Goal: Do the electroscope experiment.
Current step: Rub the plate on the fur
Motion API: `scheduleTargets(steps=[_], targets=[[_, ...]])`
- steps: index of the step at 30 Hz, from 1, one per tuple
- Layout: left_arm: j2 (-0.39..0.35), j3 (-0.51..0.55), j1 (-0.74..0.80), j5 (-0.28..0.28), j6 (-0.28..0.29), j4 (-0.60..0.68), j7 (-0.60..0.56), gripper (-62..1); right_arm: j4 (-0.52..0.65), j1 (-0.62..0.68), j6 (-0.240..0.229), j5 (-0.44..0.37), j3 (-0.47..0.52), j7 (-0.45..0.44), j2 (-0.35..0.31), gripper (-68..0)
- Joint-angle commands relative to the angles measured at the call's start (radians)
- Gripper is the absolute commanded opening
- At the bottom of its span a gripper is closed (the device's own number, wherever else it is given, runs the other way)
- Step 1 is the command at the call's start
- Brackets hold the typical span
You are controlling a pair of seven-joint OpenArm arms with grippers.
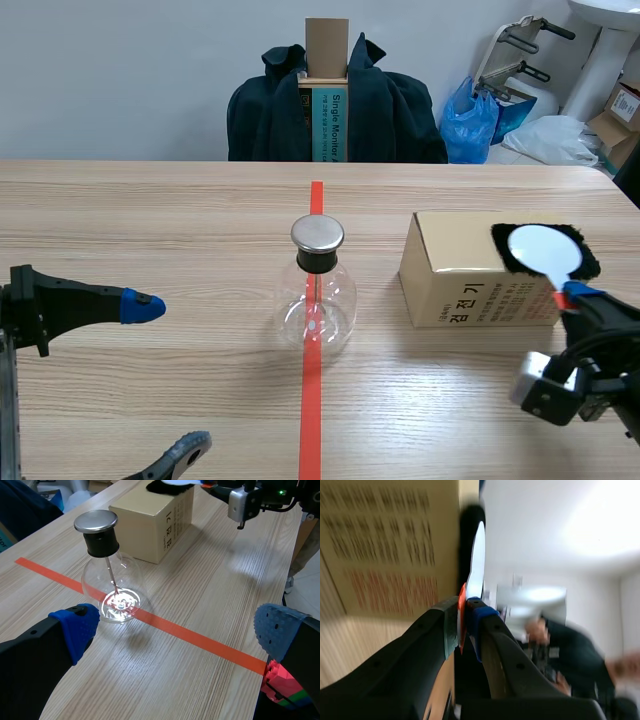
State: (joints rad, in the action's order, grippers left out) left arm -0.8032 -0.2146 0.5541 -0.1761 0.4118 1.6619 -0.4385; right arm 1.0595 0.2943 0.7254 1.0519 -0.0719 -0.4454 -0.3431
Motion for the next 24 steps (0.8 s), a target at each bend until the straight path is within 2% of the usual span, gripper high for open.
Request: scheduleTargets(steps=[1,4,5,6,10,12,14,16,21,24], targets=[[0.005,0.003,0.000,-0.013,-0.003,0.005,-0.014,1.4,0.011,-0.009,0.011,-0.005,-0.001,0.023,0.009,-66.9],[0.005,0.003,0.000,-0.013,-0.003,0.005,-0.014,1.4,0.011,-0.008,0.012,-0.010,0.002,0.200,0.013,-66.9],[0.005,0.003,0.000,-0.013,-0.003,0.005,-0.014,1.4,0.011,-0.008,0.001,-0.011,0.002,0.229,0.011,-66.9],[0.005,0.003,0.000,-0.013,-0.003,0.005,-0.014,1.4,0.011,-0.008,-0.010,-0.006,0.002,0.224,0.006,-66.9],[0.005,0.003,0.000,-0.013,-0.003,0.005,-0.014,1.4,0.011,-0.010,-0.016,0.018,-0.001,0.054,0.006,-66.9],[0.005,0.003,0.000,-0.013,-0.003,0.005,-0.014,1.4,0.011,-0.009,-0.015,0.016,-0.001,0.085,0.013,-66.9],[0.005,0.003,0.000,-0.013,-0.003,0.005,-0.014,1.4,0.011,-0.006,-0.016,0.010,0.001,0.192,0.013,-66.9],[0.005,0.003,0.000,-0.013,-0.003,0.005,-0.014,1.4,0.011,-0.006,-0.017,0.011,0.003,0.240,0.010,-66.9],[0.005,0.003,0.000,-0.013,-0.003,0.005,-0.014,1.4,0.011,-0.010,-0.018,0.026,-0.002,0.096,0.012,-66.9],[0.005,0.003,0.000,-0.013,-0.003,0.005,-0.014,1.4,0.011,-0.009,-0.015,0.026,-0.002,0.083,0.014,-66.9]])
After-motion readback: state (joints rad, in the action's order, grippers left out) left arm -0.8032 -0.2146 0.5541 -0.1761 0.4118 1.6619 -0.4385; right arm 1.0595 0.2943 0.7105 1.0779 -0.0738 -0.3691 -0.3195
